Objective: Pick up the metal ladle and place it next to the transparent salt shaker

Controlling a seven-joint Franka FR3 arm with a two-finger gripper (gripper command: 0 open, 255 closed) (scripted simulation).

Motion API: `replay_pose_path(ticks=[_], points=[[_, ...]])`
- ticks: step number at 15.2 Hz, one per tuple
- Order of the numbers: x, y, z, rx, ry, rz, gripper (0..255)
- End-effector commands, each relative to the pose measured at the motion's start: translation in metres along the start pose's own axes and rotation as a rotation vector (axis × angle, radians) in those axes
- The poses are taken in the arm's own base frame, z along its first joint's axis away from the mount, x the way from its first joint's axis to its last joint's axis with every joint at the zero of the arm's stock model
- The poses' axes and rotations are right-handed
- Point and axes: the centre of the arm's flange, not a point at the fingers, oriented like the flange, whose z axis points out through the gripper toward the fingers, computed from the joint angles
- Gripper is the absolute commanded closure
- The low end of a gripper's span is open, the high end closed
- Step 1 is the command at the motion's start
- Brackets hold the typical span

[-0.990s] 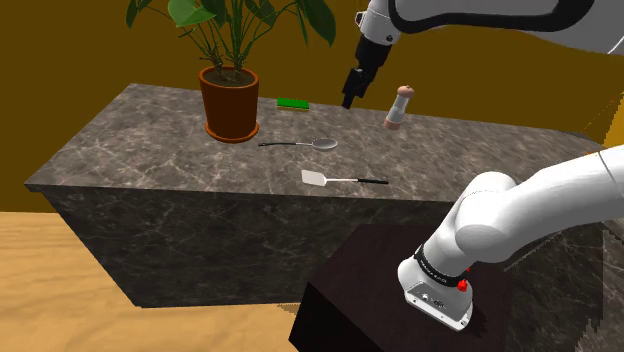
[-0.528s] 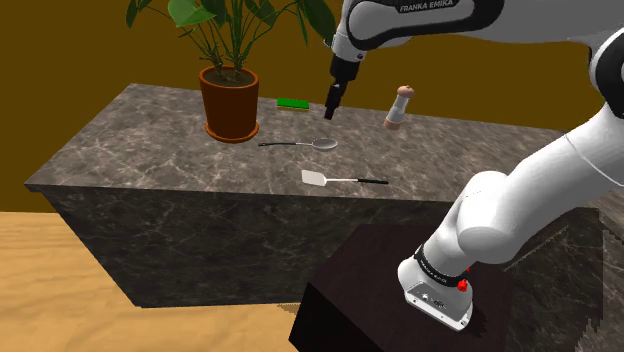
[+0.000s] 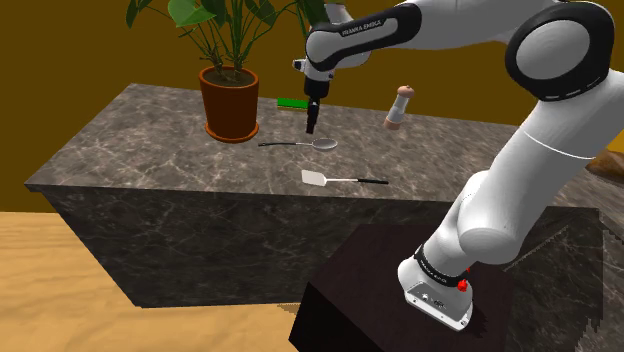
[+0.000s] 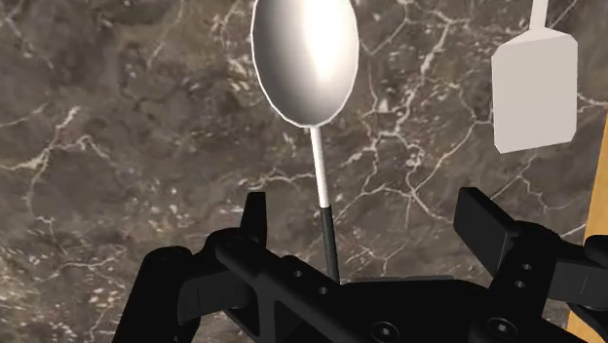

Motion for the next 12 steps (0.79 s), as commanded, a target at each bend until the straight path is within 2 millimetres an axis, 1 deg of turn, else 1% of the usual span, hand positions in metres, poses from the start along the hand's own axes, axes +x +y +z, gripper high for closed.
replay_pose_path(ticks=[1, 3, 10, 12], points=[[0.018, 0.009, 0.024, 0.016, -0.016, -0.072, 0], [0.033, 0.015, 0.041, 0.028, -0.029, -0.129, 0], [0.032, 0.014, 0.078, 0.028, -0.029, -0.129, 0], [0.032, 0.014, 0.081, 0.028, -0.029, -0.129, 0]])
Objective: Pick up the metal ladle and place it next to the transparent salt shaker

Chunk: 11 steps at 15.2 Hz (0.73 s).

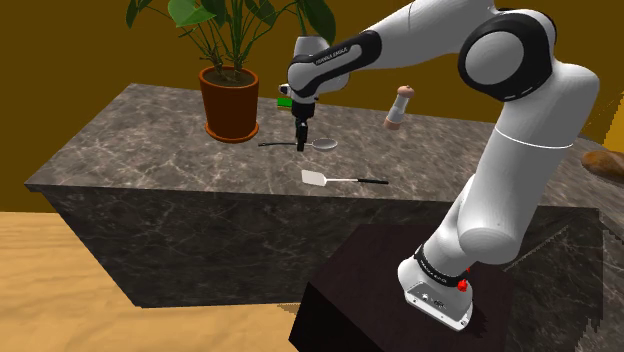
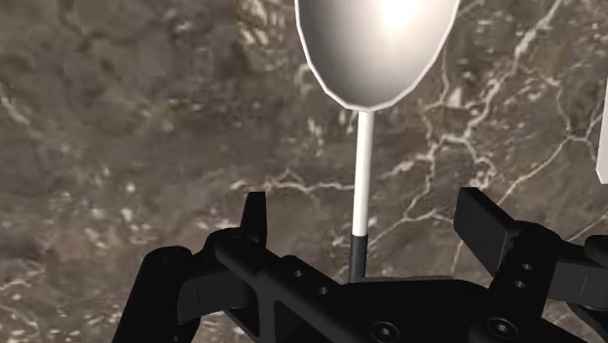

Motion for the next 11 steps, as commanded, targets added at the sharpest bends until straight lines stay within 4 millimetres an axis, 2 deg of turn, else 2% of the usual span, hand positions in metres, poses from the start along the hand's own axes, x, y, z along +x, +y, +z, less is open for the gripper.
replay_pose_path(ticks=[1, 6, 7, 11], points=[[0.0000, 0.0004, 0.0023, 0.000, 0.000, 0.000, 0], [0.0000, 0.0004, 0.0023, 0.000, 0.000, 0.000, 0], [0.0000, 0.0004, 0.0023, 0.000, 0.000, 0.000, 255], [0.0000, 0.0004, 0.0023, 0.000, 0.000, 0.000, 255]])
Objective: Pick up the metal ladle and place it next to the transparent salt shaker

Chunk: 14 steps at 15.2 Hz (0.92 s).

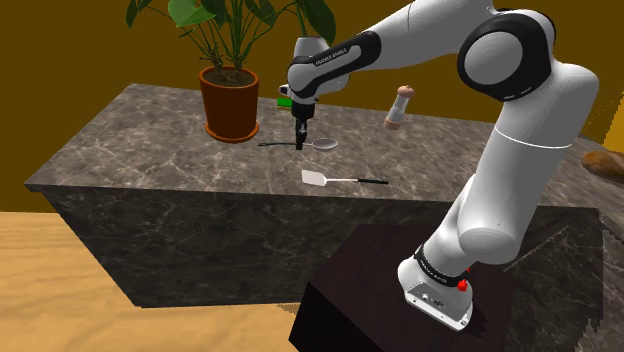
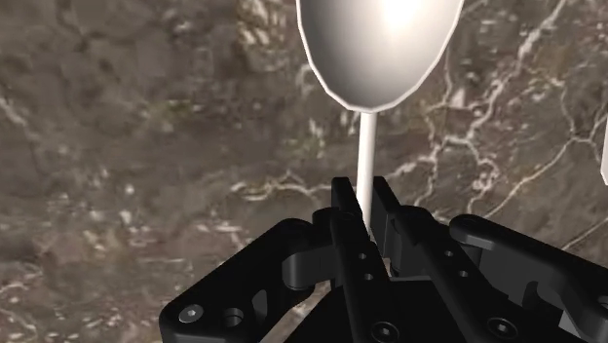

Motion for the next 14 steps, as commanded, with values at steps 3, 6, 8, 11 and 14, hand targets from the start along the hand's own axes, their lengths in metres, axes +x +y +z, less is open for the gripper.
replay_pose_path(ticks=[3, 6, 8, 11, 14], points=[[0.000, 0.000, 0.000, 0.000, 0.000, 0.000, 255], [0.000, -0.001, -0.005, 0.000, 0.000, 0.000, 255], [0.000, -0.002, -0.016, 0.000, 0.000, 0.000, 255], [-0.001, -0.003, -0.031, 0.000, 0.000, 0.000, 255], [-0.001, -0.005, -0.047, 0.000, 0.000, 0.000, 255]])
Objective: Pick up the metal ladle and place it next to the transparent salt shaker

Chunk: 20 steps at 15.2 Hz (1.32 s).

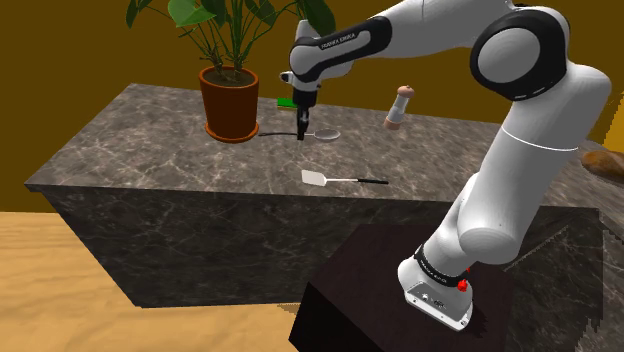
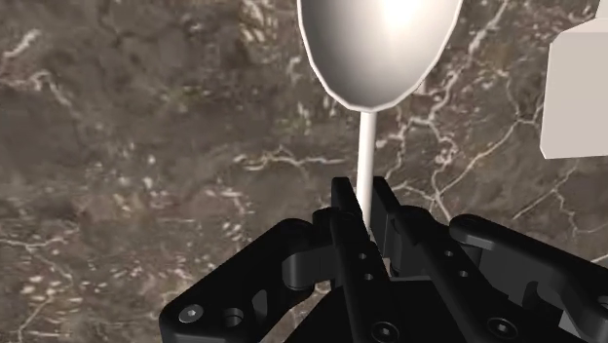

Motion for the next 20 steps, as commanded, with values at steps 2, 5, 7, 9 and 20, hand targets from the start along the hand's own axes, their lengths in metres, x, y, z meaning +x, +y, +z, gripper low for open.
replay_pose_path(ticks=[2, 5, 7, 9, 20], points=[[-0.001, -0.002, -0.016, 0.000, 0.000, 0.000, 255], [-0.001, -0.003, -0.032, 0.000, 0.000, 0.000, 255], [-0.002, -0.004, -0.042, 0.000, 0.000, 0.000, 255], [-0.002, -0.005, -0.053, 0.000, 0.000, 0.000, 255], [-0.003, -0.011, -0.111, 0.000, 0.000, 0.000, 255]])
